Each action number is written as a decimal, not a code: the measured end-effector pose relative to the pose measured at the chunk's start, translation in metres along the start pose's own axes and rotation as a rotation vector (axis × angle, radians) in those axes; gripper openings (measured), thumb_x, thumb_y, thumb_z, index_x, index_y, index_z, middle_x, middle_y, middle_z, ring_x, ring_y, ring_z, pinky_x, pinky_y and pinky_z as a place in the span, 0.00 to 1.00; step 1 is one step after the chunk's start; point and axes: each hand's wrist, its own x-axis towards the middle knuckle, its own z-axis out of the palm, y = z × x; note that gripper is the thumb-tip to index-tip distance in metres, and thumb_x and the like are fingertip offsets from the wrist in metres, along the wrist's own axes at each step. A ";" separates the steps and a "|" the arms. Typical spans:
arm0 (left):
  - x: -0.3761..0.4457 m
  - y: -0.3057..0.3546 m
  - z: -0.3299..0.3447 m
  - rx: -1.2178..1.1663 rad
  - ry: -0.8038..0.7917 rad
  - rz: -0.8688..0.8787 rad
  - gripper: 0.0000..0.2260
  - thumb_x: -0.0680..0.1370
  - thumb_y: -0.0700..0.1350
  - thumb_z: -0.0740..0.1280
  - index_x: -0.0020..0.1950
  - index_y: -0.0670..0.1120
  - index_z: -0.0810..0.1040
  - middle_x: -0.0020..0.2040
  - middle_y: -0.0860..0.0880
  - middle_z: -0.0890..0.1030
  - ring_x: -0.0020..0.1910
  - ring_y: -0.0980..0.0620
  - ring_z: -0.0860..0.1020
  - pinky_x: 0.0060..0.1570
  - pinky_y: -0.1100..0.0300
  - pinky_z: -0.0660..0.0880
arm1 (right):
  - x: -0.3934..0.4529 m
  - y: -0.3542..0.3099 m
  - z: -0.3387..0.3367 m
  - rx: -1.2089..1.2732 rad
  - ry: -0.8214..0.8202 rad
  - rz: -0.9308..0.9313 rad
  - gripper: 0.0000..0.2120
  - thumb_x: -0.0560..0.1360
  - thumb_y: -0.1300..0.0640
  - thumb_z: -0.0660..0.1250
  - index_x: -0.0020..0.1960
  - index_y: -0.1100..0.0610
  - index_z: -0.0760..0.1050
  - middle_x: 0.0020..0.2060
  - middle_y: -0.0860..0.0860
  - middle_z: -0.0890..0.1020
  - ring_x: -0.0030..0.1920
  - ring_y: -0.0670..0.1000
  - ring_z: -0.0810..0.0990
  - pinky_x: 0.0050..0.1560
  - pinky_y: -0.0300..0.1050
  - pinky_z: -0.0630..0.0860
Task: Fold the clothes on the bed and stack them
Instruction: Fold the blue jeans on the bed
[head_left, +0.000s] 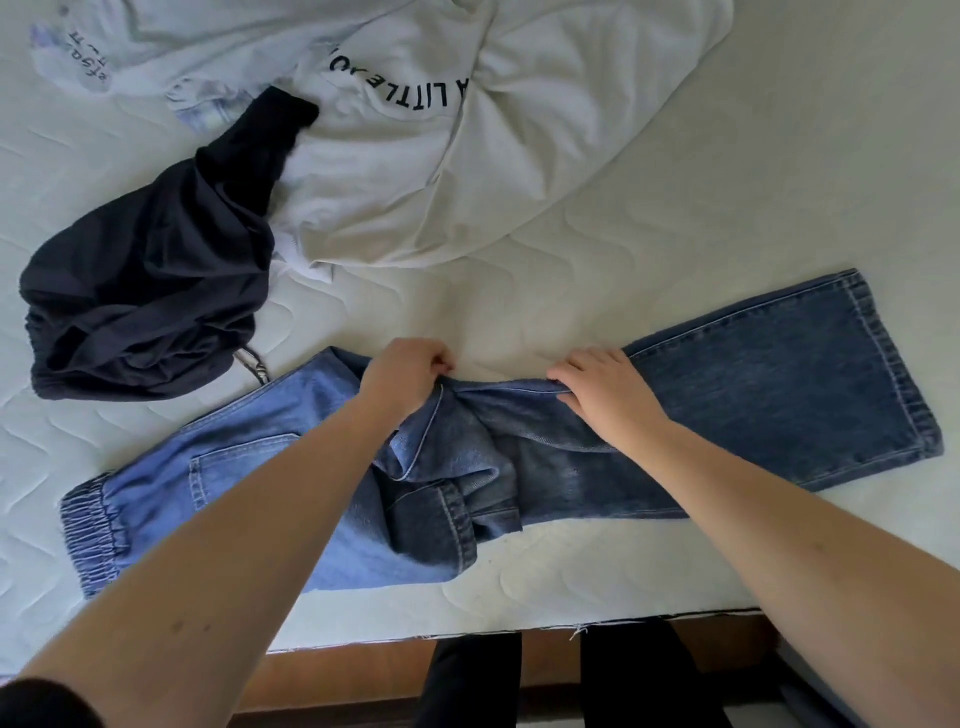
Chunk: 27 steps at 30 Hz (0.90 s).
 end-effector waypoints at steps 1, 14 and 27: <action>0.002 -0.006 -0.006 0.069 -0.041 0.013 0.07 0.79 0.41 0.66 0.53 0.49 0.83 0.52 0.49 0.83 0.52 0.47 0.79 0.53 0.55 0.74 | -0.001 0.002 -0.002 0.007 0.028 -0.002 0.14 0.73 0.63 0.71 0.58 0.56 0.77 0.48 0.53 0.78 0.48 0.55 0.76 0.50 0.47 0.70; 0.001 -0.050 -0.019 0.145 0.084 0.137 0.03 0.77 0.47 0.69 0.47 0.48 0.81 0.43 0.54 0.80 0.46 0.49 0.78 0.55 0.56 0.63 | -0.023 0.016 0.010 -0.042 0.275 -0.063 0.34 0.54 0.76 0.74 0.58 0.55 0.82 0.47 0.53 0.81 0.45 0.56 0.73 0.45 0.53 0.76; 0.005 -0.051 -0.018 0.033 0.168 0.307 0.05 0.75 0.42 0.72 0.47 0.42 0.81 0.46 0.45 0.80 0.48 0.43 0.76 0.51 0.51 0.72 | -0.027 -0.008 0.017 0.007 0.270 -0.071 0.11 0.76 0.50 0.67 0.47 0.56 0.83 0.47 0.48 0.84 0.50 0.53 0.79 0.55 0.50 0.71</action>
